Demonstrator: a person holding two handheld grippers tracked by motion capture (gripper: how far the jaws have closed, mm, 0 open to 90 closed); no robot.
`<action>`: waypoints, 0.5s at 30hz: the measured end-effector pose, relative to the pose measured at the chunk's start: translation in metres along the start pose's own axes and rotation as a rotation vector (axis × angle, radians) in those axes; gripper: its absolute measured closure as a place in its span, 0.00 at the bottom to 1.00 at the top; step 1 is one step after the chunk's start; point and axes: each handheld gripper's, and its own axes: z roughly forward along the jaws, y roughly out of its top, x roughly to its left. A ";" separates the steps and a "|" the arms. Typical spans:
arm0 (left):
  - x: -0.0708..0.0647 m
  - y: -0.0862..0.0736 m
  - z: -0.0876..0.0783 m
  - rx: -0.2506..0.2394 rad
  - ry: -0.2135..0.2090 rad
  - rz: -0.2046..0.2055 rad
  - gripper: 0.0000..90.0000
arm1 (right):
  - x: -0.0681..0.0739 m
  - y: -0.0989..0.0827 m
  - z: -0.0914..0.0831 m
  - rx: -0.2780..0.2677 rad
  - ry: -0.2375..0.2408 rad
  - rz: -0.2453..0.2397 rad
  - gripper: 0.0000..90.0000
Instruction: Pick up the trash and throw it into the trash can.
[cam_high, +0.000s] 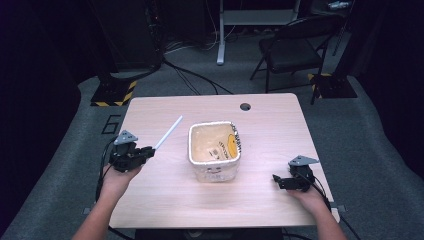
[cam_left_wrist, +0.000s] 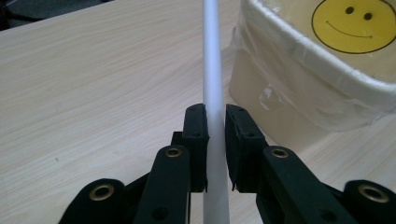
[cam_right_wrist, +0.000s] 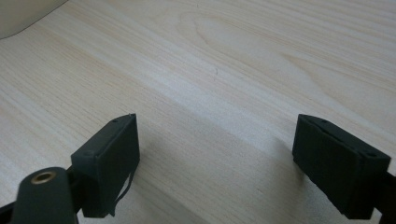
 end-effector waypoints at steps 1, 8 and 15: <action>-0.001 0.001 -0.001 -0.001 -0.002 0.003 0.88 | 0.000 0.000 0.000 -0.001 0.000 0.000 0.16; -0.006 0.008 -0.010 -0.006 -0.016 0.024 0.88 | 0.000 0.000 0.000 0.000 0.000 0.000 0.16; -0.014 0.015 -0.015 -0.008 -0.031 0.055 0.88 | 0.001 0.000 0.000 -0.001 -0.003 0.004 0.16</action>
